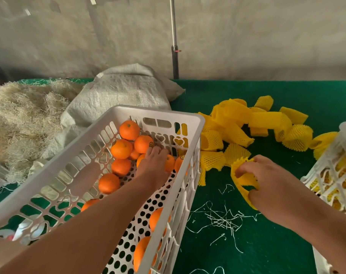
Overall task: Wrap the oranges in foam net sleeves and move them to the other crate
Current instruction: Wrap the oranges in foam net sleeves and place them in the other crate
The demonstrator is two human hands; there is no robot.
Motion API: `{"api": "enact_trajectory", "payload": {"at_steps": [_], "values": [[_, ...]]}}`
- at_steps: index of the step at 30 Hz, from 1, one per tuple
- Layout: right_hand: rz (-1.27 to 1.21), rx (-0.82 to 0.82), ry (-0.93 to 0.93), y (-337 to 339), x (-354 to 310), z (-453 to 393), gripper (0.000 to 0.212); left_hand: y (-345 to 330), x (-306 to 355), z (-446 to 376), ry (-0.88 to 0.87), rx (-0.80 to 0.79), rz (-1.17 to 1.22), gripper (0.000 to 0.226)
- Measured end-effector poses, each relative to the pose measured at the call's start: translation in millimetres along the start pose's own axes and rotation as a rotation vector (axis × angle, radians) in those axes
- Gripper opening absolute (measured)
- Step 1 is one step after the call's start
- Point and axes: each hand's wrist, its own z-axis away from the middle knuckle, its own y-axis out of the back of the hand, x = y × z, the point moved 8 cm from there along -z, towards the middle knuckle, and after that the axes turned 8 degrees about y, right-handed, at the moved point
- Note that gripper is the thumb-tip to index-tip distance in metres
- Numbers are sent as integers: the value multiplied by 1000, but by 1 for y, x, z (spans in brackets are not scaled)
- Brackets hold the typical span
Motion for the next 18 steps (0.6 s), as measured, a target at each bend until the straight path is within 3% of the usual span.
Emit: {"api": "enact_trajectory", "payload": {"at_steps": [4, 9, 12, 15, 18], "values": [[107, -9, 59, 3, -4, 2, 51, 24, -4, -2, 78, 91, 125, 51], [181, 32, 90, 9, -8, 2, 47, 93, -8, -5, 317, 272, 654, 51], [181, 74, 95, 13, -11, 2, 45, 139, 19, 7, 290, 332, 1118, 52], [164, 110, 116, 17, -15, 3, 45, 174, 74, 31, 96, 172, 1443, 51], [117, 140, 131, 20, -19, 2, 44, 181, 138, 69, -169, -133, 1445, 46]]}}
